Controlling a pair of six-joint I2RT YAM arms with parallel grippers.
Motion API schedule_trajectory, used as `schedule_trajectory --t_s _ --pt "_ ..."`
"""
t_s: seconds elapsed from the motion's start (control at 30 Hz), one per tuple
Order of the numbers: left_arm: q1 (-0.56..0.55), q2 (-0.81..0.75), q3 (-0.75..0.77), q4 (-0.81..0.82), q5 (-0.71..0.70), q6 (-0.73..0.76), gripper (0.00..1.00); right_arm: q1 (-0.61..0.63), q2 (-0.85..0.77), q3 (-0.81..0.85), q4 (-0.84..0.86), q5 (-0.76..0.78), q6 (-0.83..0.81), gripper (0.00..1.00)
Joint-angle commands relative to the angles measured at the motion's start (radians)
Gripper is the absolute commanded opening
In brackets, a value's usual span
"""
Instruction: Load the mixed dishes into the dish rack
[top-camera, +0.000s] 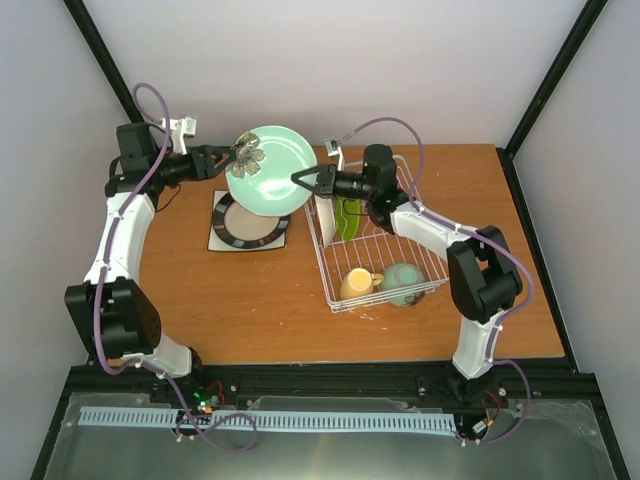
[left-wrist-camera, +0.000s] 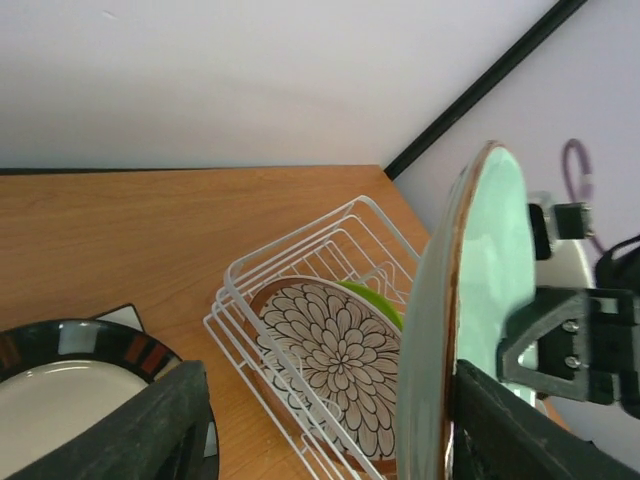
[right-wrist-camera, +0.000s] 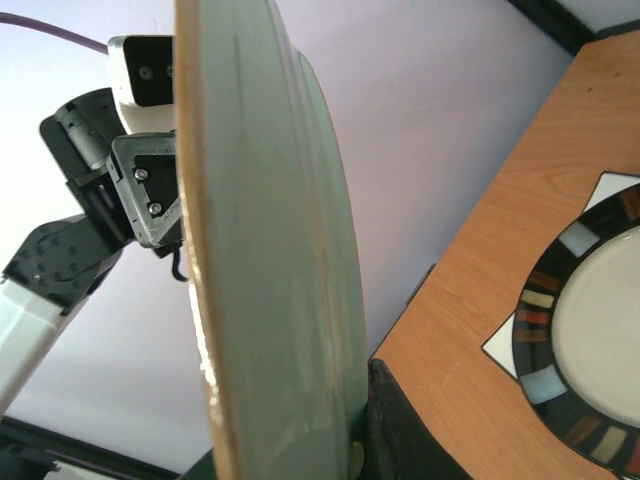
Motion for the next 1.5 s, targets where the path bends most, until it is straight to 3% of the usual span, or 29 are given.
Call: schedule_trajectory --t_s 0.0,0.07,0.13,0.17,0.47,0.8,1.07,1.47 --pt "0.013 -0.063 0.044 0.014 -0.262 0.015 0.69 0.001 -0.136 -0.001 -0.067 0.017 -0.179 0.03" --pt "0.013 -0.094 0.036 0.045 -0.319 0.004 0.79 0.0 -0.153 -0.019 -0.073 0.036 -0.182 0.03" --pt "0.013 -0.128 0.02 0.084 -0.377 -0.006 0.98 0.0 -0.169 -0.037 -0.076 0.052 -0.186 0.03" --pt "0.013 -0.151 0.002 0.11 -0.405 -0.015 0.99 0.0 -0.175 -0.045 -0.085 0.063 -0.191 0.03" --pt "0.014 -0.334 -0.19 0.352 -0.625 -0.057 1.0 -0.016 -0.264 -0.057 -0.253 0.175 -0.315 0.03" --pt "0.031 -0.44 -0.315 0.382 -0.561 -0.045 1.0 -0.045 -0.552 -0.049 -0.726 0.685 -0.693 0.03" --pt "0.031 -0.399 -0.327 0.395 -0.571 -0.008 1.0 -0.097 -0.662 -0.21 -0.787 1.055 -0.742 0.03" --pt "0.032 -0.312 -0.322 0.444 -0.517 -0.018 1.0 -0.097 -0.653 -0.298 -0.775 1.172 -0.749 0.03"
